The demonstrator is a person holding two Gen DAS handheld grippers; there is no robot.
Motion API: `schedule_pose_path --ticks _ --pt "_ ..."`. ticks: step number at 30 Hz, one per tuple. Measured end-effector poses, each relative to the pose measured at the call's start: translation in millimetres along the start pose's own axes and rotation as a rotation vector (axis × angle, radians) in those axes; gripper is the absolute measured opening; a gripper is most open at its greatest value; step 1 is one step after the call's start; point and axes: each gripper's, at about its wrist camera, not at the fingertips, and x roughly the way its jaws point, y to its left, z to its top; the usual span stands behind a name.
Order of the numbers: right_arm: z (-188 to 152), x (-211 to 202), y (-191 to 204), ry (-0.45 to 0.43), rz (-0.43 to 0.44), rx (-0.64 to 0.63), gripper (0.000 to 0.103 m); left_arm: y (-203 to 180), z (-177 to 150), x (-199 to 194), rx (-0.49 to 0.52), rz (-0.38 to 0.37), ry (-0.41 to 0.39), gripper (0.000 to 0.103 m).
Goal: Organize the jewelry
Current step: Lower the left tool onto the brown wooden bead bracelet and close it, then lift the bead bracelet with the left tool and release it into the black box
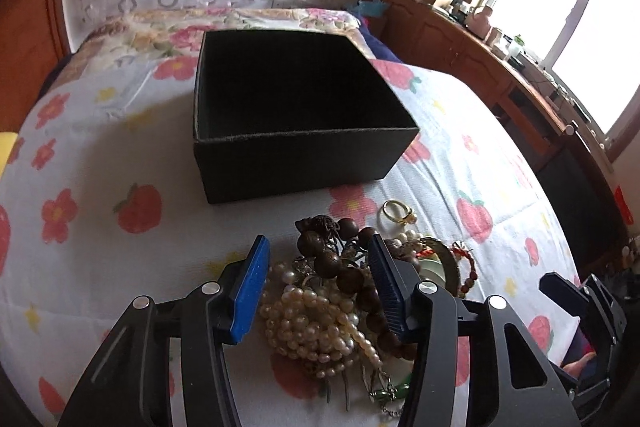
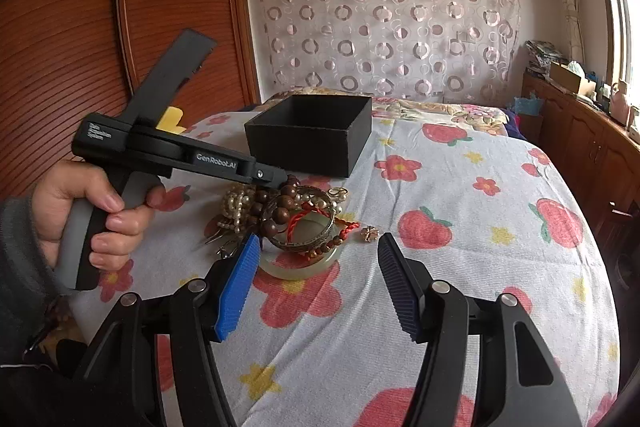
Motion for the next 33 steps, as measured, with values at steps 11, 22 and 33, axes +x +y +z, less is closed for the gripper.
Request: schedule_pose_path --ticks 11,22,33 --pt "-0.4 -2.4 -3.3 -0.001 -0.011 0.005 0.064 -1.3 3.8 -13.9 0.035 -0.017 -0.067 0.011" --pt "1.7 -1.0 -6.9 0.0 -0.022 -0.011 0.064 -30.4 4.9 -56.7 0.112 -0.038 -0.173 0.011" --pt "25.1 30.7 -13.4 0.087 0.024 -0.101 0.04 -42.8 15.3 -109.2 0.132 -0.05 -0.29 0.011"
